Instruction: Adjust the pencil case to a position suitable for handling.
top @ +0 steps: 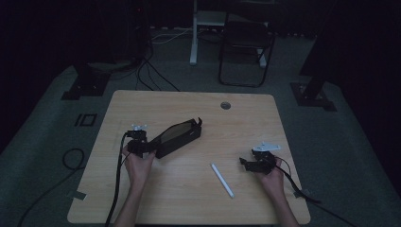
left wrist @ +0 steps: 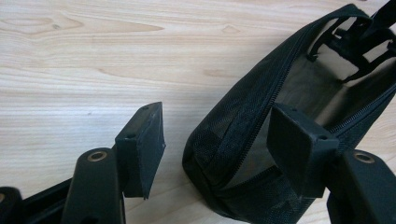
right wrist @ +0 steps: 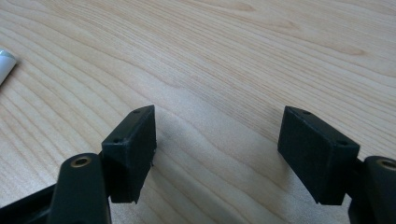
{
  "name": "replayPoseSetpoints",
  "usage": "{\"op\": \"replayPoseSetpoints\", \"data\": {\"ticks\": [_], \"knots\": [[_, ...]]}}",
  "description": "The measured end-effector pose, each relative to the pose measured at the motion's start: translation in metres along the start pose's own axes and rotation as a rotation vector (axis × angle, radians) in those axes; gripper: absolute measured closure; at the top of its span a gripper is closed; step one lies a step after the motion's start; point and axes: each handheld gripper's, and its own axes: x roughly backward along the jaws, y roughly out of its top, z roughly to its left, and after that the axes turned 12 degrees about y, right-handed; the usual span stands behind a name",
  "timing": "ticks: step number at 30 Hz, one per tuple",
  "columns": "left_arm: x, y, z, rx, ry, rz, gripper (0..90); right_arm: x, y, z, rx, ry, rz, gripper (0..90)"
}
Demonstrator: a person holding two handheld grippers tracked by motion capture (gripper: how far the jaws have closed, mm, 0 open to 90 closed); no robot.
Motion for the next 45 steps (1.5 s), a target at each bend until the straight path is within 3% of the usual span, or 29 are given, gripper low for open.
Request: {"op": "replayPoseSetpoints", "data": {"ticks": [3,6,11,20,28,31,36,42,45], "knots": [[-0.002,-0.001,0.003,-0.009,0.015,0.022,42.3,0.000,0.000,0.000,-0.001,0.000,0.000,27.6],[-0.006,0.000,0.005,-0.023,0.014,0.031,55.3,0.000,0.000,0.000,-0.001,0.000,0.000,27.6],[-0.009,0.005,0.005,-0.066,0.001,0.025,61.1,0.000,0.000,0.000,-0.001,0.000,0.000,27.6],[-0.016,0.014,-0.013,-0.177,-0.099,-0.014,61.4,0.000,0.000,0.000,-0.001,0.000,0.000,27.6],[-0.018,0.012,-0.045,-0.326,-0.209,-0.042,62.5,0.000,0.000,0.001,-0.005,-0.006,-0.002,29.3],[-0.018,0.013,-0.051,-0.308,-0.256,-0.058,53.8,-0.001,0.002,0.004,-0.004,-0.007,0.002,34.2],[-0.008,0.017,-0.048,-0.270,-0.270,-0.087,42.0,-0.004,0.014,0.011,0.022,-0.017,0.022,38.8],[0.007,0.006,-0.031,-0.207,-0.285,-0.080,44.1,-0.004,0.040,0.009,0.003,-0.010,-0.031,45.5],[0.009,-0.004,-0.022,-0.201,-0.264,-0.063,45.5,-0.009,0.056,0.004,0.005,-0.018,-0.042,48.1]]}}
